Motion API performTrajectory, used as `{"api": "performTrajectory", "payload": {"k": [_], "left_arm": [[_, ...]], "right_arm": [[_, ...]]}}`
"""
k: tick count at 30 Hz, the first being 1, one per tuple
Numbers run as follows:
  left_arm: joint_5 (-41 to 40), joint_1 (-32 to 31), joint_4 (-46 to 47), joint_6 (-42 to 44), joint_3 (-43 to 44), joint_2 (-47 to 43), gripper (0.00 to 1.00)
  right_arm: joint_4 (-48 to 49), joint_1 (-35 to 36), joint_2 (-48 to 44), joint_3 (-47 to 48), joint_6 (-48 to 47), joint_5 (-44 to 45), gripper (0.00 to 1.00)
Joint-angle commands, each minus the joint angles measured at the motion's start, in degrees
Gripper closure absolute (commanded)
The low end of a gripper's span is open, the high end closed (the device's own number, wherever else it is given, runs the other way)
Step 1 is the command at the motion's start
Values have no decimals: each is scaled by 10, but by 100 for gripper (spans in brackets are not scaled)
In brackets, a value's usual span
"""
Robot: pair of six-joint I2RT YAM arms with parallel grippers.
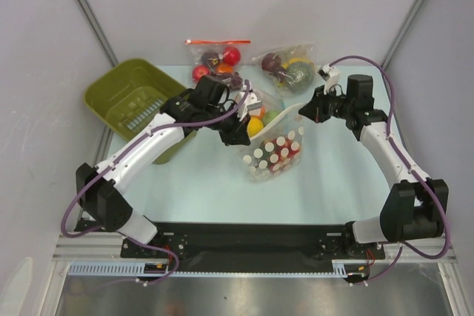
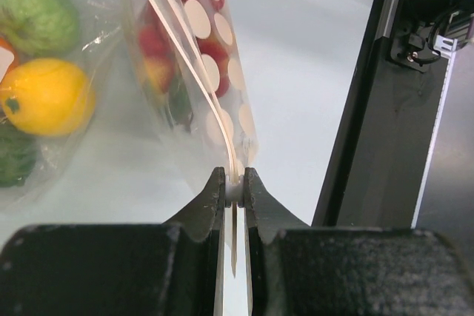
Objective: Open the zip-top bag and remove the fake food
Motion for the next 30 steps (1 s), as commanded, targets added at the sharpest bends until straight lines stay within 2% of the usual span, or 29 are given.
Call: {"api": "performTrajectory", "payload": {"k": [1, 13, 22, 23, 24, 26, 28, 29, 30], "left_arm": [[-15, 4, -4, -8, -24, -44, 100], [-56, 7, 8, -24, -87, -109, 100], [-98, 4, 93, -83, -97, -137, 100], [-114, 2, 111, -94, -98, -138, 100], [-128, -4, 119, -97, -99, -138, 100], [-157, -16, 135, -103, -100, -139, 100], [-171, -22, 144, -105, -98, -138, 100], [-176, -28, 147, -106, -98, -134, 100], [-190, -31, 148, -106, -96, -132, 100]], "right_arm": [[25, -10, 9, 38, -15, 44, 100], [37, -13, 30, 56, -5, 70, 100], [17, -13, 25, 79, 30, 131, 99], [7, -12, 26, 83, 56, 136, 92], [-14, -13, 26, 97, 65, 139, 74], [-44, -12, 24, 108, 97, 144, 55], [-62, -10, 16, 112, 121, 154, 48], [-78, -10, 11, 114, 133, 159, 40], [-84, -5, 5, 115, 157, 163, 38]]}}
